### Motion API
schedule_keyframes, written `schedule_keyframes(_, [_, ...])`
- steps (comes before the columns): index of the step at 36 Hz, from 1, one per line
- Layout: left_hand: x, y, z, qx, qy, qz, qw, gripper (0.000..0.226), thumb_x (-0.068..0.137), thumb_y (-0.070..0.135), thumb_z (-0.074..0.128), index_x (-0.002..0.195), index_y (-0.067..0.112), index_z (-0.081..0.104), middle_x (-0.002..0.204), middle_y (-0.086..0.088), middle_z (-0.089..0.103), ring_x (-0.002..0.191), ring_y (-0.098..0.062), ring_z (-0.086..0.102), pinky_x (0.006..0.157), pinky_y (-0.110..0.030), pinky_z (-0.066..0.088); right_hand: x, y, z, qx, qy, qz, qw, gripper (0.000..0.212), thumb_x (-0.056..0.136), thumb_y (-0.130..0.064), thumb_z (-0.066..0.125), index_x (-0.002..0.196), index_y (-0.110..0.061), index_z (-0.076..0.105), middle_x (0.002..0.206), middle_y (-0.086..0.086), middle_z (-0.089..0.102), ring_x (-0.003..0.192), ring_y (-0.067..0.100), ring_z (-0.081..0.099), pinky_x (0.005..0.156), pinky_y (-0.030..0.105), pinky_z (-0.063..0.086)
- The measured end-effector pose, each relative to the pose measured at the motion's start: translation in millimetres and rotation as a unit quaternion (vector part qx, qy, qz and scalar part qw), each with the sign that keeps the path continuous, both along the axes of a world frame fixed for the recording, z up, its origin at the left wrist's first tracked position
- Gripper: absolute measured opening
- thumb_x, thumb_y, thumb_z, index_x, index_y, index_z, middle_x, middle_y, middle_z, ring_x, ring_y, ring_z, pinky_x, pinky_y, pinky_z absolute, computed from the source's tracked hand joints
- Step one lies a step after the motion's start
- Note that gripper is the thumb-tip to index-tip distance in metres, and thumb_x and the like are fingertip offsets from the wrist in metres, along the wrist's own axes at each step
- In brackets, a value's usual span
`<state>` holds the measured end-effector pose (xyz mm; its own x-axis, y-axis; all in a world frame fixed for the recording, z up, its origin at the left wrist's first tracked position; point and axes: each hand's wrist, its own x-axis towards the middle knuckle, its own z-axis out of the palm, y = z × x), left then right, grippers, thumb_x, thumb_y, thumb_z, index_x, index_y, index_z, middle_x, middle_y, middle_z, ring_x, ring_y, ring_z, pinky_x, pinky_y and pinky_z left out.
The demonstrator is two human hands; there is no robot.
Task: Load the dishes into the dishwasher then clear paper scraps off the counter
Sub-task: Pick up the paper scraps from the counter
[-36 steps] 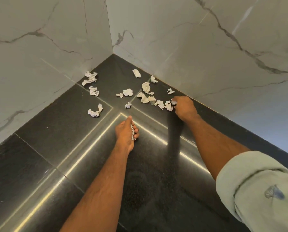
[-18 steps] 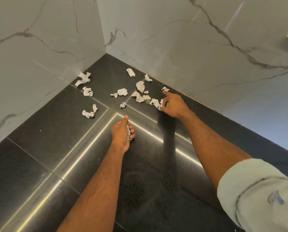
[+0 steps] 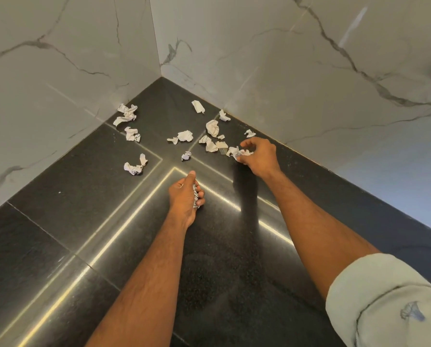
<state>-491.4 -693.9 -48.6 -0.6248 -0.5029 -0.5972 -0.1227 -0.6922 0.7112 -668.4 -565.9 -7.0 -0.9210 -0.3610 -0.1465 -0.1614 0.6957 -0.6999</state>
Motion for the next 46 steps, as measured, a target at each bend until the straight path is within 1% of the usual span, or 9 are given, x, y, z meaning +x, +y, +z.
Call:
schedule_keyframes(4, [0, 0, 0, 0.004, -0.001, 0.002, 1.0, 0.031, 0.099, 0.026, 0.062, 0.073, 0.013, 0.051, 0.059, -0.001, 0.045, 0.047, -0.011, 0.043, 0.039, -0.022, 0.026, 4, -22, 2, 0.098, -0.001, 0.077, 0.992, 0.05, 0.082, -0.01, 0.079, 0.129, -0.022, 0.066, 0.133, 0.006, 0.062, 0.121, 0.023, 0.057, 0.105, 0.033, 0.044])
schedule_keyframes(12, [1, -2, -1, 0.039, 0.009, 0.017, 0.999, 0.027, 0.099, 0.026, 0.061, 0.076, 0.014, 0.052, 0.06, -0.002, 0.048, 0.047, -0.012, 0.046, 0.037, -0.02, 0.026, 30, -38, 2, 0.285, 0.134, 0.153, 0.937, 0.023, 0.09, -0.001, 0.058, 0.107, -0.008, 0.072, 0.103, 0.016, 0.071, 0.101, 0.035, 0.066, 0.087, 0.039, 0.053])
schedule_keyframes(15, [0, -2, 1, 0.056, 0.012, 0.028, 0.998, 0.027, 0.1, 0.026, 0.059, 0.077, 0.014, 0.052, 0.06, -0.002, 0.049, 0.047, -0.012, 0.047, 0.037, -0.02, 0.025, 41, -31, -4, 0.217, 0.058, 0.107, 0.969, 0.02, 0.089, -0.007, 0.066, 0.104, -0.015, 0.077, 0.102, 0.008, 0.074, 0.098, 0.027, 0.068, 0.088, 0.035, 0.056])
schedule_keyframes(17, [-1, -2, 3, 0.061, 0.009, 0.032, 0.998, 0.026, 0.101, 0.026, 0.057, 0.079, 0.014, 0.052, 0.06, -0.002, 0.049, 0.047, -0.012, 0.047, 0.038, -0.02, 0.025, 56, -28, -1, 0.059, -0.071, 0.058, 0.994, 0.013, 0.084, -0.012, 0.077, 0.095, -0.02, 0.08, 0.096, -0.002, 0.076, 0.089, 0.016, 0.071, 0.087, 0.034, 0.059])
schedule_keyframes(21, [-1, -4, 2, 0.06, 0.005, 0.026, 0.998, 0.024, 0.101, 0.03, 0.055, 0.084, 0.013, 0.056, 0.065, -0.007, 0.054, 0.049, -0.015, 0.05, 0.04, -0.022, 0.031, 105, -34, 13, -0.146, -0.179, 0.06, 0.971, 0.017, 0.08, -0.006, 0.081, 0.093, -0.017, 0.08, 0.084, 0.003, 0.077, 0.079, 0.016, 0.074, 0.078, 0.031, 0.062])
schedule_keyframes(30, [11, -4, 0, 0.11, 0.036, 0.037, 0.993, 0.039, 0.096, 0.022, 0.05, 0.058, 0.015, 0.06, 0.054, 0.001, 0.058, 0.049, -0.012, 0.056, 0.047, -0.024, 0.045, 138, -66, -4, 0.088, 0.024, 0.15, 0.984, 0.018, 0.082, -0.027, 0.078, 0.099, -0.033, 0.078, 0.104, -0.006, 0.06, 0.102, 0.012, 0.048, 0.086, 0.034, 0.052])
schedule_keyframes(36, [13, -4, 4, 0.06, -0.01, 0.035, 0.998, 0.023, 0.092, 0.034, 0.062, 0.082, 0.015, 0.071, 0.079, -0.006, 0.067, 0.068, -0.017, 0.064, 0.061, -0.033, 0.049, 137, -70, -8, 0.079, 0.015, 0.139, 0.987, 0.018, 0.077, -0.019, 0.074, 0.081, -0.032, 0.062, 0.103, -0.004, 0.04, 0.097, 0.019, 0.049, 0.076, 0.042, 0.054])
schedule_keyframes(42, [14, -4, 6, 0.048, -0.015, 0.002, 0.999, 0.024, 0.1, 0.023, 0.057, 0.078, 0.014, 0.062, 0.064, -0.003, 0.06, 0.045, -0.01, 0.055, 0.04, -0.022, 0.041, 126, -59, -7, 0.08, 0.003, 0.184, 0.98, 0.041, 0.075, -0.025, 0.073, 0.097, -0.026, 0.038, 0.099, -0.003, 0.045, 0.084, 0.019, 0.051, 0.066, 0.041, 0.048])
schedule_keyframes(46, [15, -3, 7, 0.051, -0.013, -0.007, 0.999, 0.019, 0.099, 0.025, 0.059, 0.085, 0.014, 0.065, 0.068, -0.004, 0.067, 0.056, -0.015, 0.063, 0.045, -0.025, 0.046, 110, -48, 2, 0.071, -0.052, 0.26, 0.962, 0.048, 0.074, -0.028, 0.083, 0.099, -0.022, 0.042, 0.088, -0.007, 0.049, 0.075, 0.013, 0.047, 0.059, 0.029, 0.038])
